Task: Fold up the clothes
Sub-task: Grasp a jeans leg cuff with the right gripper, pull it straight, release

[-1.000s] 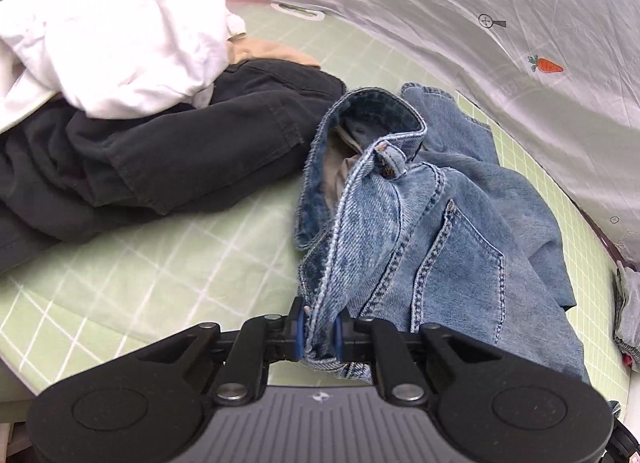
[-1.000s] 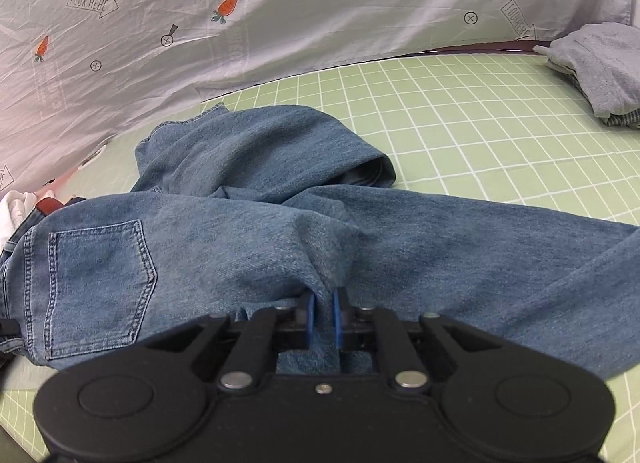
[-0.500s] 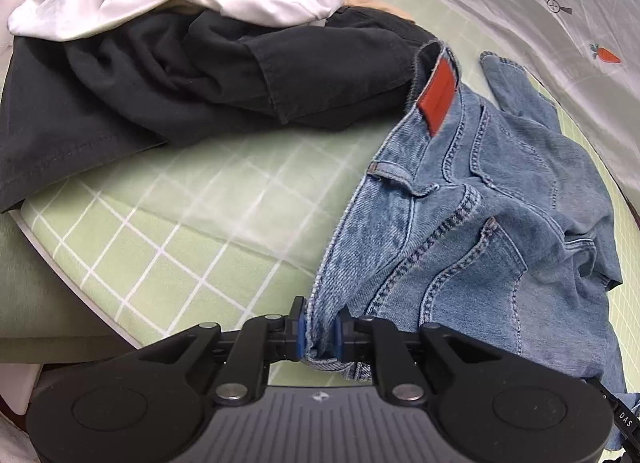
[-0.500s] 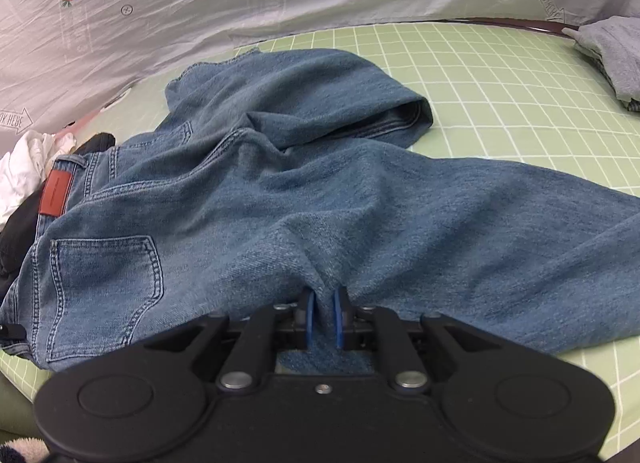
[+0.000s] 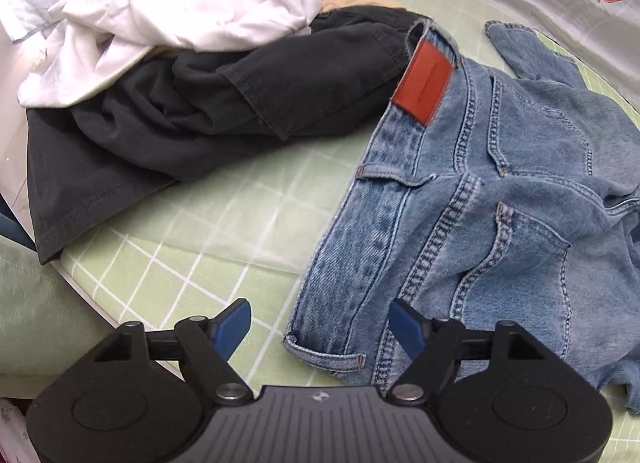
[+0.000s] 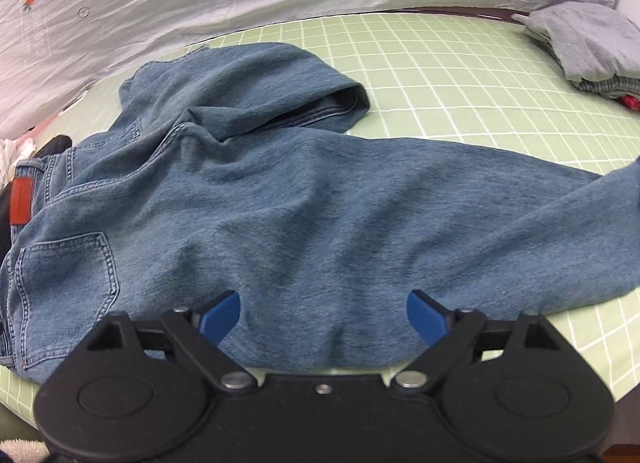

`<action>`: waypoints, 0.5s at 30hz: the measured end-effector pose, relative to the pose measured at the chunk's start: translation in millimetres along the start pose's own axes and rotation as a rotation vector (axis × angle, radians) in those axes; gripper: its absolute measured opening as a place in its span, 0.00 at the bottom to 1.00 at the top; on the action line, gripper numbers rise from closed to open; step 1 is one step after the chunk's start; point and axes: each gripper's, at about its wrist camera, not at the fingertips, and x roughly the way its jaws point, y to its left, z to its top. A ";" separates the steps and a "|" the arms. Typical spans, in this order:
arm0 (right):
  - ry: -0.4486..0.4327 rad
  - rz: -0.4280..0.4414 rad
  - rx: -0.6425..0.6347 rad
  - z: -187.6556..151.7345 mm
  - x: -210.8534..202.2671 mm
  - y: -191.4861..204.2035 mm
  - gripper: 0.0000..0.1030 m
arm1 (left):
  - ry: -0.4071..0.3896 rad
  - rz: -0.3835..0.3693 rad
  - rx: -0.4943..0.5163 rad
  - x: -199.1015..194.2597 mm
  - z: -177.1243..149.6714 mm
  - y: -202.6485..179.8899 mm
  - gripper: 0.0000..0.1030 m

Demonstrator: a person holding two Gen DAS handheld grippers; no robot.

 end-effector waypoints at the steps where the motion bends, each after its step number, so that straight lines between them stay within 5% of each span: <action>1: -0.006 -0.004 0.027 -0.5 -1.2 -7.6 0.94 | -0.017 0.000 0.014 -5.7 2.1 -6.6 0.79; 8: -0.034 -0.044 0.161 -4.5 -5.8 -76.8 0.95 | -0.112 0.004 0.171 -28.8 -3.1 -87.0 0.85; 15: -0.035 -0.107 0.176 0.5 -8.1 -170.9 0.96 | -0.060 -0.083 0.273 -17.4 -39.5 -201.4 0.86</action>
